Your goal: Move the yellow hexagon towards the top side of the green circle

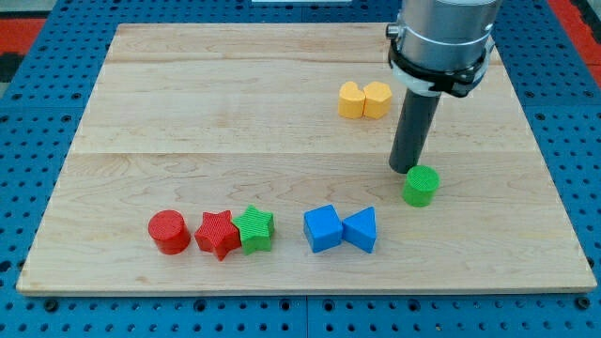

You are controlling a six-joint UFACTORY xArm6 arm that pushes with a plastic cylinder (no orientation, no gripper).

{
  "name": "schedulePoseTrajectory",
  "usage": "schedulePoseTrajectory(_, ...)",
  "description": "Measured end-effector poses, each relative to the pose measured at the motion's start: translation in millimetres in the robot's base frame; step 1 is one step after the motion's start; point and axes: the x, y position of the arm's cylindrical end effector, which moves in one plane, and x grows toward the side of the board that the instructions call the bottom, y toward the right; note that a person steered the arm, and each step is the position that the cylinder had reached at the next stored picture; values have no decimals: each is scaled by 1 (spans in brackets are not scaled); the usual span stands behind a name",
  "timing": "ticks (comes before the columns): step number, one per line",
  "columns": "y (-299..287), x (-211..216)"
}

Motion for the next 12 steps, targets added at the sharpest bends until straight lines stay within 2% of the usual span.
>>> schedulePoseTrajectory(3,25,52)
schedulePoseTrajectory(4,27,47)
schedulePoseTrajectory(5,45,11)
schedulePoseTrajectory(7,59,-112)
schedulePoseTrajectory(8,20,-145)
schedulePoseTrajectory(9,-48,-131)
schedulePoseTrajectory(10,-59,-116)
schedulePoseTrajectory(12,16,-108)
